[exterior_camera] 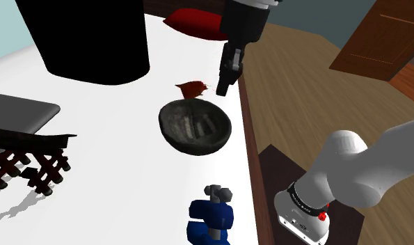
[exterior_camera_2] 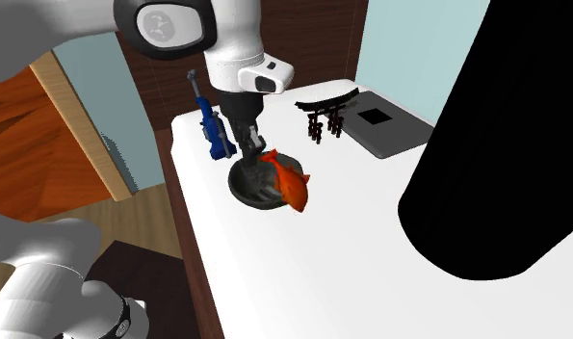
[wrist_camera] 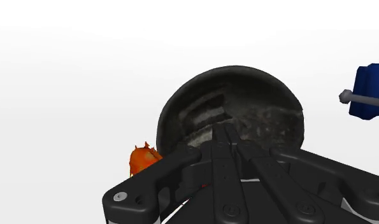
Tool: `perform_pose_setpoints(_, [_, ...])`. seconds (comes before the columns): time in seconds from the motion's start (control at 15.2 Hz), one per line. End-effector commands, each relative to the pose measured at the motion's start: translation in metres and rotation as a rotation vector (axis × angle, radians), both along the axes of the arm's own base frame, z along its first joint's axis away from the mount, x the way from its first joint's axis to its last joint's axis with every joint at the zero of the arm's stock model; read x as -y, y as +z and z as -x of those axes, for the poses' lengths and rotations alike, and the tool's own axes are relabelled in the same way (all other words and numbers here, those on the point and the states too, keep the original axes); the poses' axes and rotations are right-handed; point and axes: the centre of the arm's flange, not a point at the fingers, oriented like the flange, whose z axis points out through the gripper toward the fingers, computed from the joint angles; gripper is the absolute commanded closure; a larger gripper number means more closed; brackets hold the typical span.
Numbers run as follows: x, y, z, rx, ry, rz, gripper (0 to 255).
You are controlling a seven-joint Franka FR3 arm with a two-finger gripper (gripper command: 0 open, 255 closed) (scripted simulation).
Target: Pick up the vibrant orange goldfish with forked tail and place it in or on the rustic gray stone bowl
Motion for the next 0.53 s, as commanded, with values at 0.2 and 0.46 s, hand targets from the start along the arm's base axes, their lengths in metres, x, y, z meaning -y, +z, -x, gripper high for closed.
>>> perform_pose_setpoints(0.2, [-0.039,-0.001,-0.034,0.026,-0.304,0.147,0])
perform_pose_setpoints(0.46, [-0.07,-0.009,-0.092,0.059,-0.695,0.337,0])
